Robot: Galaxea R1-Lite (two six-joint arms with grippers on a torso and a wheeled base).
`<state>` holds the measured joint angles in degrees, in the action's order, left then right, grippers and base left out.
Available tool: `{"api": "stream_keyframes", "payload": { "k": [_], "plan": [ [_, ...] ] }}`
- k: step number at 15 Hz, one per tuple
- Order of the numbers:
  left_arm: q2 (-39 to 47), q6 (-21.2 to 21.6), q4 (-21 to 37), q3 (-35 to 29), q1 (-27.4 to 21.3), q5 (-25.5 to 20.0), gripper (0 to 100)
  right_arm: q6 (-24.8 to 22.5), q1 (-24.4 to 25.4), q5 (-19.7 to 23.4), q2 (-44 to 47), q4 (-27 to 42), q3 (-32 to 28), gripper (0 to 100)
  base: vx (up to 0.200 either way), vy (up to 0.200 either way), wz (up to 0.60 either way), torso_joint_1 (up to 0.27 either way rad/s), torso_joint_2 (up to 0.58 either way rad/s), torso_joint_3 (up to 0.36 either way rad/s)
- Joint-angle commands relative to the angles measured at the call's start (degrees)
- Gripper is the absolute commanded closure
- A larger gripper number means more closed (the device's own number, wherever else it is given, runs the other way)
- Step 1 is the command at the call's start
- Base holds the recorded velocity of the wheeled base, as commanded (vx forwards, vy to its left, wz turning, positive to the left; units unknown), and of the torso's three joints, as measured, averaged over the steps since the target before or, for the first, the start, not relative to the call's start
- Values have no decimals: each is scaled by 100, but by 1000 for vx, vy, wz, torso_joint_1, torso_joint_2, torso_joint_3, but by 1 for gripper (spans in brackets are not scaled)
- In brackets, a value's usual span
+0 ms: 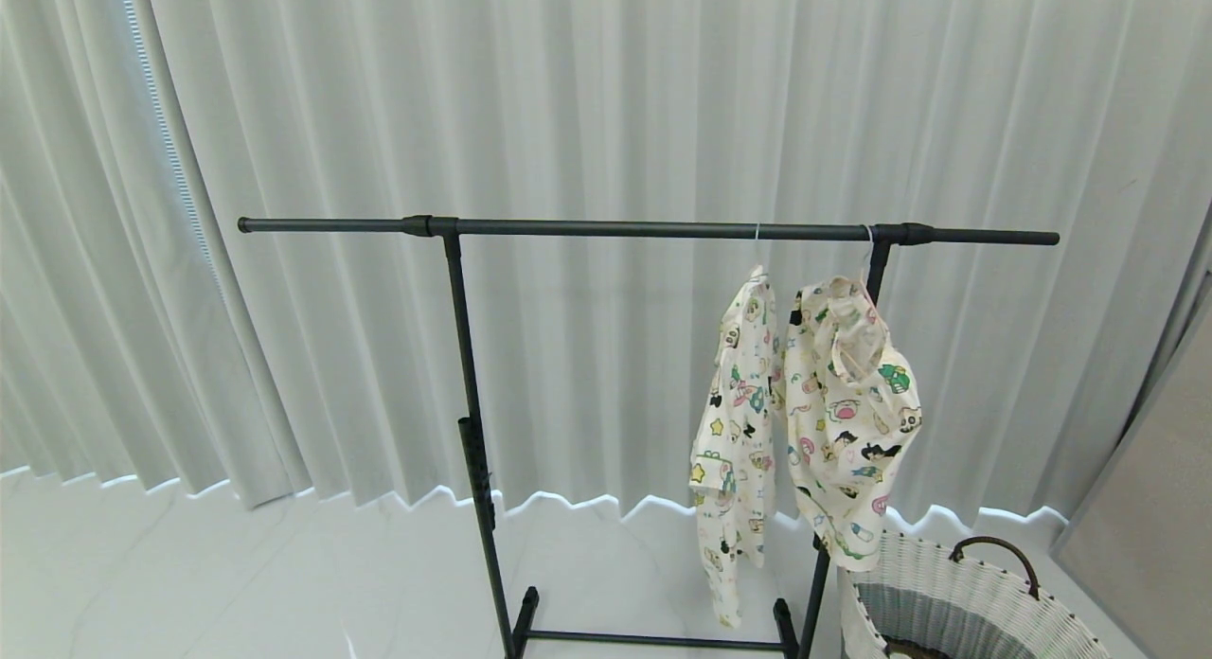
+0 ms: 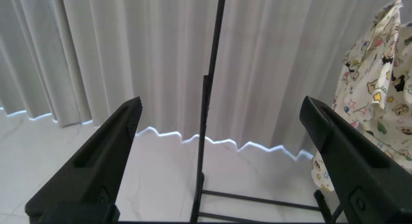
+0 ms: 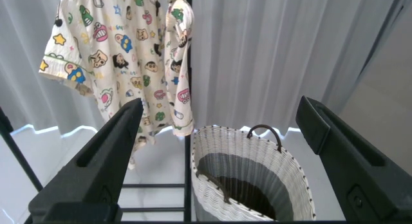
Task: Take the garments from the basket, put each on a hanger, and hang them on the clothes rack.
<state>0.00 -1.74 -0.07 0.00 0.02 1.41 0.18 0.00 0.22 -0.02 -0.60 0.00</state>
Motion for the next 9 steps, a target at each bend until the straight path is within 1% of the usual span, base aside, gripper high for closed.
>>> {"api": "stream_keyframes", "payload": {
  "k": [1, 9],
  "plan": [
    [0, -1, -1, 0, 6, -1, 0, -1, 0, 4, 2, -2, 0, 0, 0, 0, 0, 0, 0, 0],
    [0, -1, -1, 0, -2, 8, 0, 8, 0, 4, 2, -2, 0, 0, 0, 0, 0, 0, 0, 0]
  ]
}}
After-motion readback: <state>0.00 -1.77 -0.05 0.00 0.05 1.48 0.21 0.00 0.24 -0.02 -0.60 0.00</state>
